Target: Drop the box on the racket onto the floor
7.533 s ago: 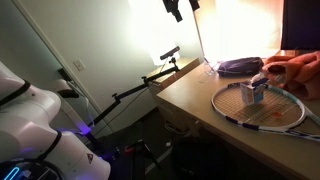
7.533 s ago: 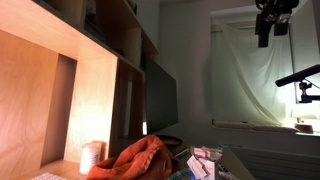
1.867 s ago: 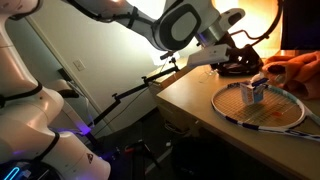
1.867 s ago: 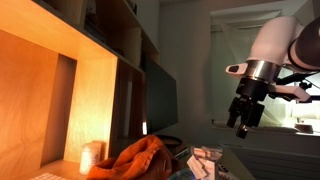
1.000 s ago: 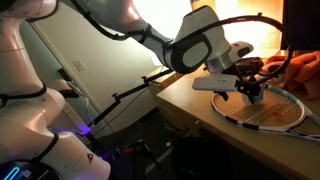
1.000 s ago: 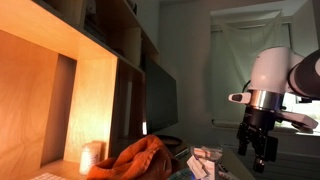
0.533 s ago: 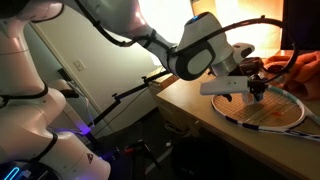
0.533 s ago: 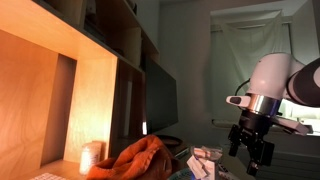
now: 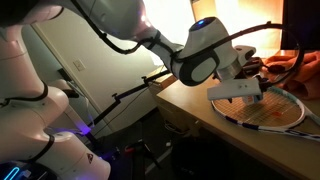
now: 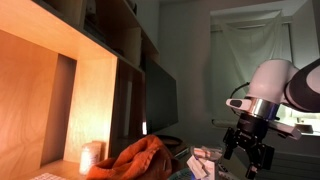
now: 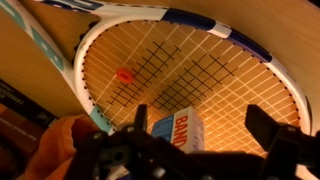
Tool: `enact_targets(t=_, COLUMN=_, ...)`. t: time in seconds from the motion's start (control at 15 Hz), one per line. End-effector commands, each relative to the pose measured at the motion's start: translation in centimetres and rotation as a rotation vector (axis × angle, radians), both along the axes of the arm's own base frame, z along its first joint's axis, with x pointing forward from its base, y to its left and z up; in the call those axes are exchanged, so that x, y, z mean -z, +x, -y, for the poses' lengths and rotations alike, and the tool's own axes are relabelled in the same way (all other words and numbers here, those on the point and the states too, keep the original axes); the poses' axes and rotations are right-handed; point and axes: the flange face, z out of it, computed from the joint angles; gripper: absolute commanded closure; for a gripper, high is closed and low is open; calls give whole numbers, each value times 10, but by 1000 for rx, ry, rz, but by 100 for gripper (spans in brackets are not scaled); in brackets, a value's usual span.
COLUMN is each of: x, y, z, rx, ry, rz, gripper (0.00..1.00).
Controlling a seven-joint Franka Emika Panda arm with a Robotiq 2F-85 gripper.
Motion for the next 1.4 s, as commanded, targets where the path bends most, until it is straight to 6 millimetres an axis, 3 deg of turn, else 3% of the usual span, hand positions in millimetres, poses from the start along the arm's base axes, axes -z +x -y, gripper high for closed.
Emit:
enact_targets(t=0.0, x=5, y=6, z=8, rx=-42, ry=20, rz=8, gripper=0)
enact_targets(t=0.27, x=11, y=8, z=18, rx=-31, ry=35, rz=-6, gripper=0)
enact_targets(t=1.33, x=15, y=5, z=17, rx=-20, ry=24, rz=-5, gripper=0)
